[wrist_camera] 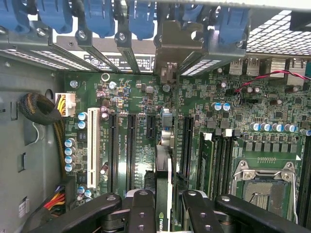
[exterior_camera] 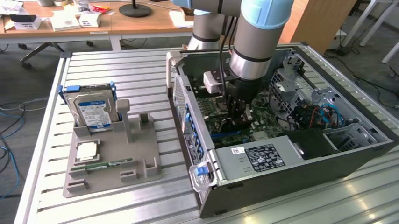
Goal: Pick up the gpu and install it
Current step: 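Insert the gpu into the slot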
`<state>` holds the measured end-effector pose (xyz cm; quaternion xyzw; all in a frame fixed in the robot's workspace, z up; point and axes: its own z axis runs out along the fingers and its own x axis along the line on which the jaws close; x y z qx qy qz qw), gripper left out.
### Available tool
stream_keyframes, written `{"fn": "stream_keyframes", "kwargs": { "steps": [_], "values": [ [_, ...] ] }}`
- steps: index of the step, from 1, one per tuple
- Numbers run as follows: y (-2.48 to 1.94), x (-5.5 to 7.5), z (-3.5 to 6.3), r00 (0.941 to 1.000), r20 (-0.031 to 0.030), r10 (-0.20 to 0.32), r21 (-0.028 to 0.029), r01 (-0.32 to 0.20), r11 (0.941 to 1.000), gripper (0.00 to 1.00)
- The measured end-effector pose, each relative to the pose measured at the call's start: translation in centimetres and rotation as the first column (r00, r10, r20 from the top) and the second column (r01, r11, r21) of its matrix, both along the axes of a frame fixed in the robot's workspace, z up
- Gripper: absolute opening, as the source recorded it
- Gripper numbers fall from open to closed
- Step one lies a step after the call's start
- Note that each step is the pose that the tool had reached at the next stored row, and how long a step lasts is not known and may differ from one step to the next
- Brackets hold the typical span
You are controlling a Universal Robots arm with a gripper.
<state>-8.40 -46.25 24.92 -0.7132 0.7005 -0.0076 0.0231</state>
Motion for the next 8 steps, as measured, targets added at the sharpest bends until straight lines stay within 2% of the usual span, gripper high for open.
{"fn": "stream_keyframes", "kwargs": {
  "steps": [4, 6, 8],
  "values": [
    [0.00, 0.00, 0.01, 1.0000, 0.0003, 0.000, 0.0012, 0.000, 1.0000, 0.26],
    [0.00, -0.02, 0.02, 1.0000, 0.0008, 0.000, 0.0063, 0.000, 1.0000, 0.26],
    [0.00, -0.01, 0.01, 1.0000, 0.0012, 0.000, 0.0083, 0.000, 1.0000, 0.26]
  ]
}}
